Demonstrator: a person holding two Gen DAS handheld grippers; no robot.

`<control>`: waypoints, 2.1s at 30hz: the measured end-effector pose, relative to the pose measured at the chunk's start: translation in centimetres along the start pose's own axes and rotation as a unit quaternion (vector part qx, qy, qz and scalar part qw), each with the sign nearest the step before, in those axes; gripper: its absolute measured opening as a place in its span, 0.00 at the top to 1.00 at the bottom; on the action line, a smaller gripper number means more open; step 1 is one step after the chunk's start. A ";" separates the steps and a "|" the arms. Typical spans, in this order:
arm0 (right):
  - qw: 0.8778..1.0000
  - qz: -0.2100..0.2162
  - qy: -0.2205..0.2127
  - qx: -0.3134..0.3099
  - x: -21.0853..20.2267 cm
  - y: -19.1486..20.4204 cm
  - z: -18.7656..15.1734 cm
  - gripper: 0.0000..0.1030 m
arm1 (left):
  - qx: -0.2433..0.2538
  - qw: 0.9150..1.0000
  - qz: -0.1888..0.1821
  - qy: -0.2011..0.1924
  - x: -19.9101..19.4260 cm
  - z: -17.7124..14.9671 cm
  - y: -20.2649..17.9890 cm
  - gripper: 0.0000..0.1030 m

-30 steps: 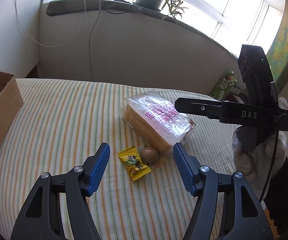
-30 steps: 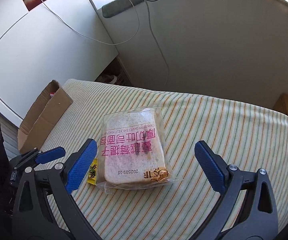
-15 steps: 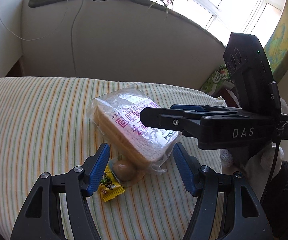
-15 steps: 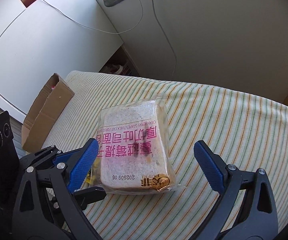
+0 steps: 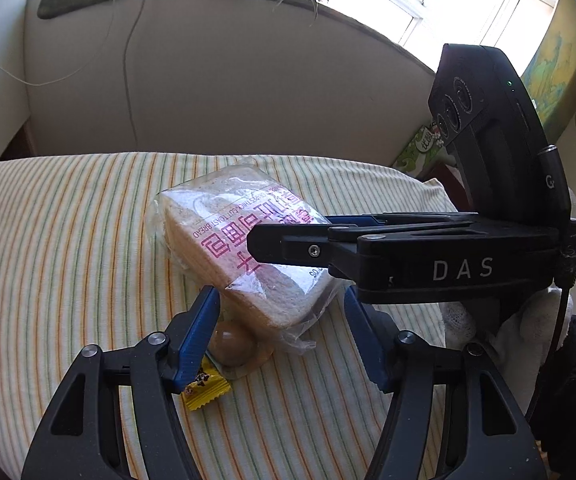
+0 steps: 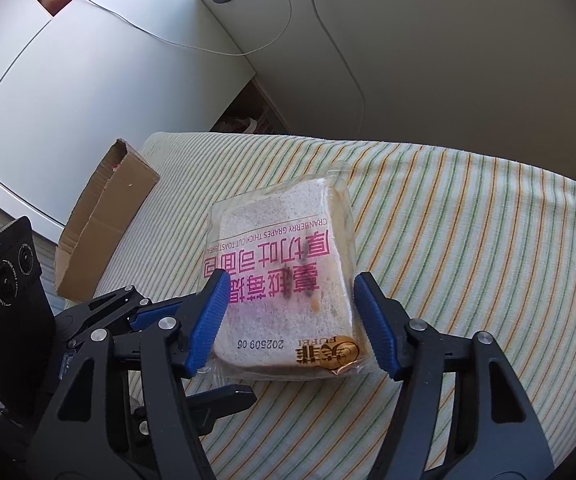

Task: Organize snacks
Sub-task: 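Close both tools on the bagged bread loaf from its two sides, then lift the bread loaf with both tools toward the cardboard box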

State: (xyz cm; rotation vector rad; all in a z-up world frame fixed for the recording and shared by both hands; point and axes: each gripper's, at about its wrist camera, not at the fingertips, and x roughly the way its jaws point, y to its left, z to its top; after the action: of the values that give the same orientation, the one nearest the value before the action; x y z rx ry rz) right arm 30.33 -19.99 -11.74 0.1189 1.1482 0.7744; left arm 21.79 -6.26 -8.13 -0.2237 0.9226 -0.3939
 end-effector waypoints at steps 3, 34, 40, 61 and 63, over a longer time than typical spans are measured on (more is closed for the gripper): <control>1.000 0.000 -0.001 0.005 -0.2 0.1 -0.3 0.39 | 0.002 1.000 -0.001 0.000 0.4 0.0 -0.2 0.39; 0.997 0.009 -0.045 -0.063 -3.4 11.4 -1.2 0.41 | 0.007 0.994 0.058 -0.094 -10.7 -2.7 1.3 0.39; 0.994 0.023 -0.041 -0.098 -1.5 16.0 -0.1 0.41 | -0.013 0.990 0.085 -0.115 -13.1 -3.1 4.2 0.39; 0.980 0.069 -0.003 -0.184 7.2 28.6 2.9 0.41 | -0.083 0.972 0.160 -0.151 -19.6 -5.6 14.3 0.39; 0.979 0.070 -0.001 -0.190 7.7 29.4 3.0 0.41 | -0.084 0.971 0.166 -0.151 -19.8 -5.7 14.9 0.39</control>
State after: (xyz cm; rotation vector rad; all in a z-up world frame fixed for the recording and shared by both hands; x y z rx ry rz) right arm 19.94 7.37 -2.82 -0.1203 0.9791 1.1060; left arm 9.95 15.50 -2.29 -0.2711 0.6750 0.0305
